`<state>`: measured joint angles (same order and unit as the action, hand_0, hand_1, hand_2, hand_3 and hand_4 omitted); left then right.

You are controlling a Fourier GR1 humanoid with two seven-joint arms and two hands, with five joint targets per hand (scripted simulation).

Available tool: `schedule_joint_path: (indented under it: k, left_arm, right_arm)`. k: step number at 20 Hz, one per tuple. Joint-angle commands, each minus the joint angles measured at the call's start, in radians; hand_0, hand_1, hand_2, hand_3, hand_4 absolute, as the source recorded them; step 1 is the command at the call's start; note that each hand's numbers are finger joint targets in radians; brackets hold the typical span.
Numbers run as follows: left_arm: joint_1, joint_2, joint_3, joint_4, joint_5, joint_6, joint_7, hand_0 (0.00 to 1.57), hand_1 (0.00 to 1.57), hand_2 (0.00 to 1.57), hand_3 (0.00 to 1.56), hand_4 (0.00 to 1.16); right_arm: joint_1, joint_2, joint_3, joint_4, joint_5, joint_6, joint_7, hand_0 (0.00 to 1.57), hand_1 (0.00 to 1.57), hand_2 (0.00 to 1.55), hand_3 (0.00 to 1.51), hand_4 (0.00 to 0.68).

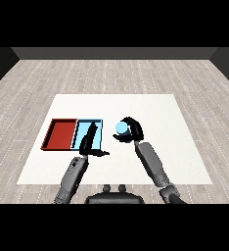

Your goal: Pick the blue can and put it in the blue box

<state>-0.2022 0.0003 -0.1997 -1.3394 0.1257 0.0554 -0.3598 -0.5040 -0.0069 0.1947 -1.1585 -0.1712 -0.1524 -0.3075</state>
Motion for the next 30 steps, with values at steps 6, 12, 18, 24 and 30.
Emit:
schedule_joint_path:
  k: [6, 12, 18, 24, 30]
  left_arm:
    - [-0.174, 0.0, -0.047, 0.236, 0.077, 0.065, -0.027, 0.0, 0.0, 0.0, 0.0, 0.0]
    - [-0.135, 0.0, -0.109, 0.239, 0.084, 0.09, -0.034, 0.0, 0.0, 0.0, 0.0, 0.0]
    - [-0.261, 0.0, -0.264, 0.381, 0.229, 0.25, -0.097, 0.0, 0.0, 0.0, 0.0, 0.0]
    - [-0.186, 0.0, -0.156, 0.292, 0.161, 0.114, -0.035, 0.0, 0.0, 0.0, 0.0, 0.0]
    - [-0.184, 0.0, -0.274, 0.258, 0.185, 0.229, -0.026, 0.0, 0.0, 0.0, 0.0, 0.0]
  right_arm:
    - [0.037, 0.007, 0.127, -0.129, -0.003, -0.085, 0.067, 1.42, 1.42, 1.45, 1.42, 0.66]
    - [0.053, 0.007, 0.106, -0.11, 0.016, -0.034, 0.051, 1.4, 1.4, 1.44, 1.4, 0.668]
    - [-0.019, 0.007, 0.14, -0.044, -0.023, -0.048, 0.003, 1.4, 1.4, 1.45, 1.41, 0.682]
    - [0.035, 0.007, 0.163, -0.113, 0.006, -0.053, -0.006, 1.39, 1.39, 1.44, 1.4, 0.659]
    - [-0.058, 0.007, 0.152, 0.012, -0.047, -0.046, -0.047, 1.41, 1.41, 1.43, 1.39, 0.651]
